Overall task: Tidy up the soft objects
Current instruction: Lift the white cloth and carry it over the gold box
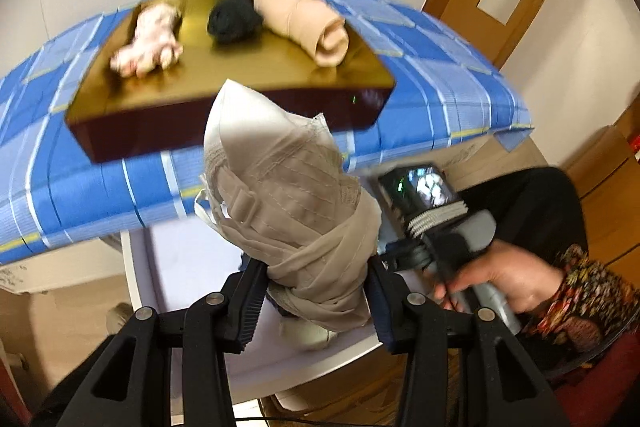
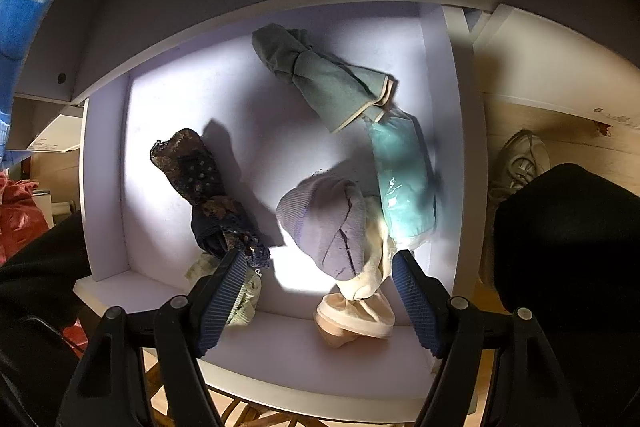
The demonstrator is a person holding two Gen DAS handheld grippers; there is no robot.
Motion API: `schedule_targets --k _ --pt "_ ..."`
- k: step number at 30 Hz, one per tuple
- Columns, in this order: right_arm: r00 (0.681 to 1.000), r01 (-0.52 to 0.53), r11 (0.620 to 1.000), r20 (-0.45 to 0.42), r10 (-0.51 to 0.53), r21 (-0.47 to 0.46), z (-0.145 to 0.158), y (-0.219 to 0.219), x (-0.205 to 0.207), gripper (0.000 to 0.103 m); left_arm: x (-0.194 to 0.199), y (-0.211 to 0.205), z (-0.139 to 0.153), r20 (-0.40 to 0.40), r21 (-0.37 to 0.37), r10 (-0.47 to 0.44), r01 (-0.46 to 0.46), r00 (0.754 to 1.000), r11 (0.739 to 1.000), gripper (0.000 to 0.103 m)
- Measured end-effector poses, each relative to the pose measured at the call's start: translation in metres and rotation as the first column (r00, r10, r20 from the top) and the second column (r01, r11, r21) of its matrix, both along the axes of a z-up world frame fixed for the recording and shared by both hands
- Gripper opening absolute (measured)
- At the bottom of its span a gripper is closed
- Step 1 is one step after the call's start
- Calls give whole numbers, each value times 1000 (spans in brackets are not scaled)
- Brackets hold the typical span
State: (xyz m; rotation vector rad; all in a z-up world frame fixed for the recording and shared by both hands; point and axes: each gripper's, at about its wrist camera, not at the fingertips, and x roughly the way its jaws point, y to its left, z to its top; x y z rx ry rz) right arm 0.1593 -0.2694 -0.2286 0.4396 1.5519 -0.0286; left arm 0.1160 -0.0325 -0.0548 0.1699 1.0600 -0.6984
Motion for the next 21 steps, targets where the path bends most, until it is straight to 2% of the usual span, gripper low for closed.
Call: schedule_targets --k 3,12,21 --pt "1000 -5 1000 6 5 -13 2 1 0 76 11 -2 17 19 -19 6 -5 1000 1000 46" --pt "999 -33 997 22 35 -72 5 5 0 76 70 -20 54 99 30 76 -79 992 996 46" --pt "998 -39 995 43 43 -94 10 7 0 76 138 -32 58 112 64 183 -191 977 979 46"
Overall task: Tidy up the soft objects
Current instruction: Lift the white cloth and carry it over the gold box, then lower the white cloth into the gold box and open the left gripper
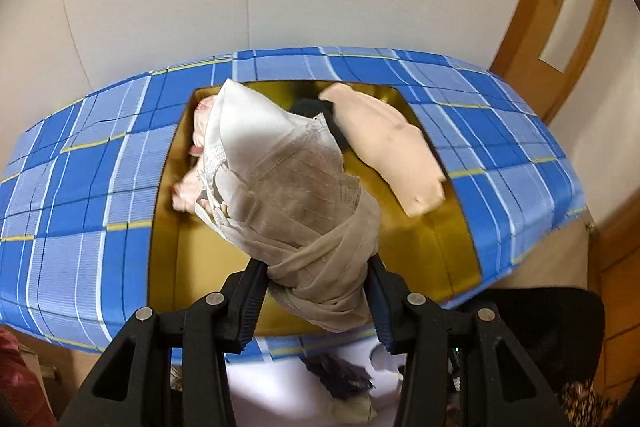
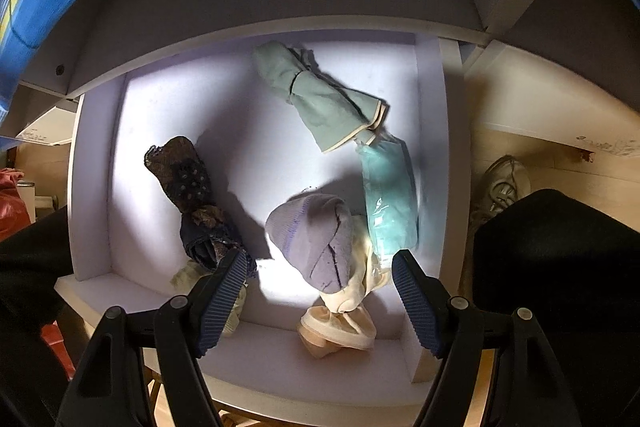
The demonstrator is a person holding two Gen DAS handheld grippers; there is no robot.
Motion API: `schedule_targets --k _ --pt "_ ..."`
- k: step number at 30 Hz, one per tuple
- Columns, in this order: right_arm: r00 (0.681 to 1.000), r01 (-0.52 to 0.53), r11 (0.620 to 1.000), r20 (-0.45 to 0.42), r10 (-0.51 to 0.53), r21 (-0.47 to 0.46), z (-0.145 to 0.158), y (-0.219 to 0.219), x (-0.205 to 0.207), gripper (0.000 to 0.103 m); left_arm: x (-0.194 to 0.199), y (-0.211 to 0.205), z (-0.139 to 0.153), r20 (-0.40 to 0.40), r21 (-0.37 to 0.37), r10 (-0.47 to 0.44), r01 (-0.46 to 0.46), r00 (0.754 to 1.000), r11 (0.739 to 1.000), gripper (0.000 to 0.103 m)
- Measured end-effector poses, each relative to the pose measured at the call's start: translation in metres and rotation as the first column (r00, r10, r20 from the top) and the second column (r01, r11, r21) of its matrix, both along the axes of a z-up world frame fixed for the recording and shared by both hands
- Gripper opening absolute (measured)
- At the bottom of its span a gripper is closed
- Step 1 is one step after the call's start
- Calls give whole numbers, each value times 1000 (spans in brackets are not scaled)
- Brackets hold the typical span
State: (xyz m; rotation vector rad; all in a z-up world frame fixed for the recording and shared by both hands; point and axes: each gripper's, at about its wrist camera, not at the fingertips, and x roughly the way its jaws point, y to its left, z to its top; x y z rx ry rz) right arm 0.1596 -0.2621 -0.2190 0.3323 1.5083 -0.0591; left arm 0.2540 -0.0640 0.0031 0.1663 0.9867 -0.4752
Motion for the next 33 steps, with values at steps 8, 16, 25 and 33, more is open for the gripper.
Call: schedule_targets --k 8,16,25,33 --pt "1000 -1 999 -18 2 39 -4 4 -2 76 45 -11 -3 2 53 45 -45 999 998 46" --pt "1000 10 997 -28 -7 73 -6 4 -3 76 85 -14 -12 4 178 58 -57 998 982 46" --pt "999 13 994 -31 -9 112 -5 9 -5 76 114 -42 -35 -22 283 -12 18 1000 959 46" --pt "999 30 989 -41 -24 144 -6 6 -6 76 133 -68 -58 -8 375 -30 31 1000 926 49"
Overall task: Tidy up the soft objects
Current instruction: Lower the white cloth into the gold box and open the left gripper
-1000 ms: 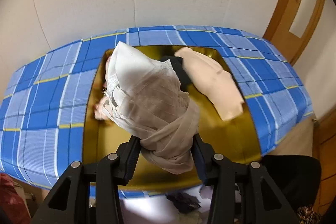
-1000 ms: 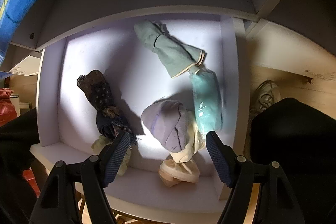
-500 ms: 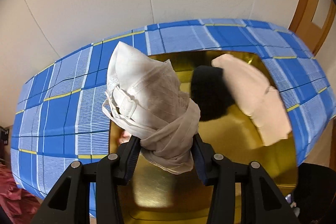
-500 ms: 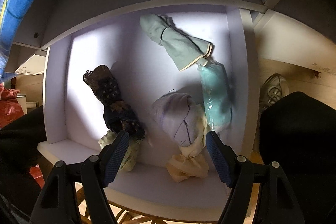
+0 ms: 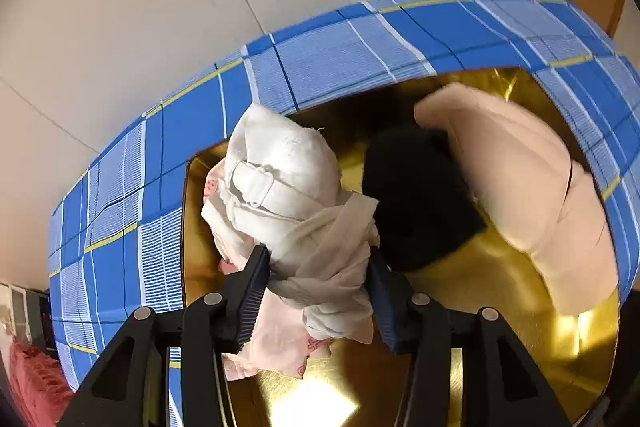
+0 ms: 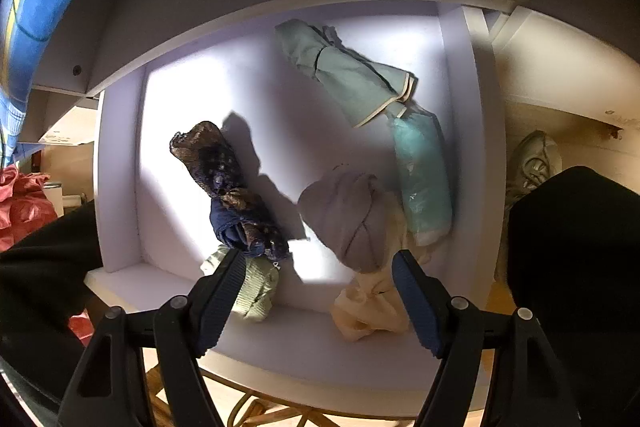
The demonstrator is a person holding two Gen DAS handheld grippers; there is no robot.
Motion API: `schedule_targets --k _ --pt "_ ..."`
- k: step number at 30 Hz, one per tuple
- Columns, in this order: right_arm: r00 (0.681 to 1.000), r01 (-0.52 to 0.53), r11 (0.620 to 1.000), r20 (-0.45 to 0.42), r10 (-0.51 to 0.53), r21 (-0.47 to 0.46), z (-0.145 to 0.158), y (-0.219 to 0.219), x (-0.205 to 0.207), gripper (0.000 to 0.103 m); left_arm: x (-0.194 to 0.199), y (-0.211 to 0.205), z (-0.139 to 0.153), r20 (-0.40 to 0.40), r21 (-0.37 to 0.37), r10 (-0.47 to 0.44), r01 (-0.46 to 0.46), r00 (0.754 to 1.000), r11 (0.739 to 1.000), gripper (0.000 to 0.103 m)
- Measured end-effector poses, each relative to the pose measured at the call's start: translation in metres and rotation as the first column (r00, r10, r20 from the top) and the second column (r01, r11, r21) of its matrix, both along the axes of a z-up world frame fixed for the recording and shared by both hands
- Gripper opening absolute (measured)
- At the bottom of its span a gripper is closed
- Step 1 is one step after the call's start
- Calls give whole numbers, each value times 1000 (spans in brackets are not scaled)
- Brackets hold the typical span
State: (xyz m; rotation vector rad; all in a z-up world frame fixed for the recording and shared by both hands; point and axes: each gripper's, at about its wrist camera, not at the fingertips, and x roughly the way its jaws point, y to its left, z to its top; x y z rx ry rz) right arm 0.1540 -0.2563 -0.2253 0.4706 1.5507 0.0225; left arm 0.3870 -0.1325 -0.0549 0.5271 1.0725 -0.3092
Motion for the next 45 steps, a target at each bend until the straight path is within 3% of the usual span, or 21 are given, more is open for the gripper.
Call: schedule_targets --k 6,10,13,16,22,31,38,41,45 --pt "1000 -1 1000 15 1 24 5 2 0 77 -13 13 15 47 -105 29 -24 998 994 49" --pt "1000 -7 1000 16 6 24 6 3 0 77 -9 11 10 24 -150 30 -26 999 988 40" --pt "1000 1 1000 8 -1 20 4 1 -1 77 -9 -7 0 23 -104 -37 40 999 994 39" --pt "1000 4 1000 9 -4 13 4 -1 0 77 -12 -16 -4 -9 -112 -87 85 996 990 39" --pt "1000 8 1000 16 -8 4 6 -1 1 77 -18 6 10 -9 -143 -10 9 1000 990 42" --pt "1000 -5 1000 15 5 -26 4 1 1 77 -68 57 34 37 -260 47 -36 998 965 42" --pt "1000 -5 998 6 5 -56 1 -2 0 77 -128 92 36 32 -407 27 -12 999 913 42" --pt "1000 -13 998 5 14 -64 0 -2 0 77 -152 98 31 42 -426 18 2 999 905 42" --pt "999 -33 996 1 33 -79 -1 1 0 77 -189 103 13 48 -395 -8 26 999 918 42"
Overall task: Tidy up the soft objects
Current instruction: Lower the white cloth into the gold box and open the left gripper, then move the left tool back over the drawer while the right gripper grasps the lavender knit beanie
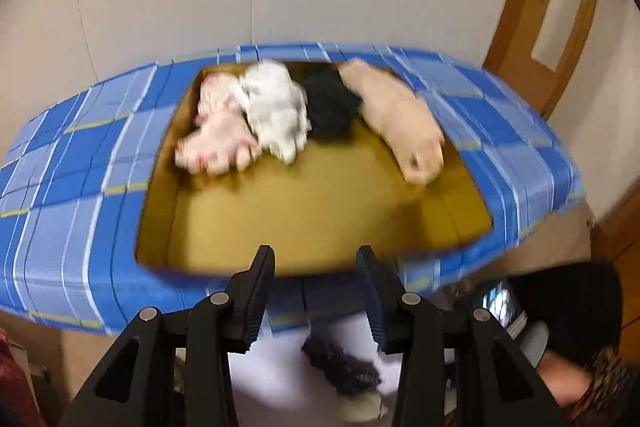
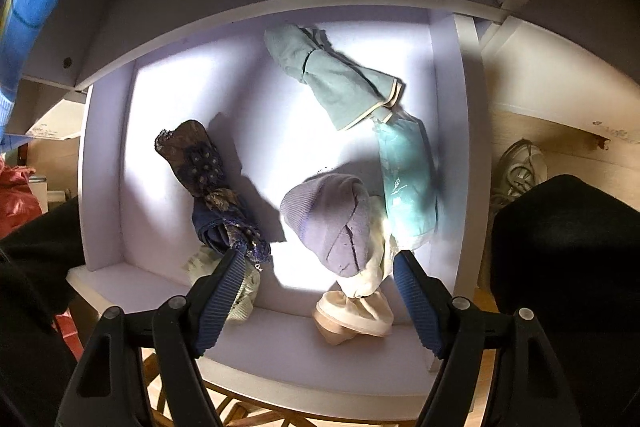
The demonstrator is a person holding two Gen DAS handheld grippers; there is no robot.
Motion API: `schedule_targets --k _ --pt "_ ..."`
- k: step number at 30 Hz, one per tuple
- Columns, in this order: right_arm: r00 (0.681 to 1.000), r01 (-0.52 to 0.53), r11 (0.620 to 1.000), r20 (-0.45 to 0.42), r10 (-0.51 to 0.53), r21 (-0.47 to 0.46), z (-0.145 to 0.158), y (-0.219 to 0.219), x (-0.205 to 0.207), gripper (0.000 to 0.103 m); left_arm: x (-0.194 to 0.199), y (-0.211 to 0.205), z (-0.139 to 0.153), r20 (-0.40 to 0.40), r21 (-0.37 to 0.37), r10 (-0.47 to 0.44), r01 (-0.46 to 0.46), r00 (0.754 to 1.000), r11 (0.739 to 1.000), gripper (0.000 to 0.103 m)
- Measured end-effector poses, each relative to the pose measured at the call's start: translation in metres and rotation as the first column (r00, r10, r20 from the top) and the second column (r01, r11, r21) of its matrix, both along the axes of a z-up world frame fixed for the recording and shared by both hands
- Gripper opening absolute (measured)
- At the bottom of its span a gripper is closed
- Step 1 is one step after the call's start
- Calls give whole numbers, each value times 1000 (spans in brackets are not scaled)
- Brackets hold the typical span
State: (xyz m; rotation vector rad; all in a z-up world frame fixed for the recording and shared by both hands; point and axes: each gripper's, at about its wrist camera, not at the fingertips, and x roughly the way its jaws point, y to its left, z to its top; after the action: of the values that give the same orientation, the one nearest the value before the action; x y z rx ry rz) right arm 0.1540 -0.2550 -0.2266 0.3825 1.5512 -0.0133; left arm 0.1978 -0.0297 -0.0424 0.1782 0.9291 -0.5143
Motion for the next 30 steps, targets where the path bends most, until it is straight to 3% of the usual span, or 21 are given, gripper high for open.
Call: schedule_targets --k 7,13,16,18,24,27,30 --pt "999 -30 999 -12 30 -30 -4 3 -2 78 -35 9 -60 -109 23 37 -35 993 999 42" --pt "998 -48 996 -31 46 -73 -10 3 -3 78 -38 19 -118 -248 45 117 -110 962 993 42" --pt "997 -73 993 -41 69 -97 -15 4 -2 78 -39 26 -151 -339 64 166 -154 926 986 42" --pt "995 -97 990 -40 93 -102 -16 8 -1 78 -39 29 -174 -421 65 192 -182 887 981 42" --pt "974 -228 962 -45 224 -151 -22 33 4 78 -42 35 -213 -520 101 241 -222 819 970 42" --pt "956 -292 940 -73 283 -178 -30 44 5 77 -44 34 -220 -543 122 253 -223 801 967 42" --pt "939 -344 911 -103 329 -227 -39 52 6 78 -45 32 -223 -543 138 251 -210 801 968 42"
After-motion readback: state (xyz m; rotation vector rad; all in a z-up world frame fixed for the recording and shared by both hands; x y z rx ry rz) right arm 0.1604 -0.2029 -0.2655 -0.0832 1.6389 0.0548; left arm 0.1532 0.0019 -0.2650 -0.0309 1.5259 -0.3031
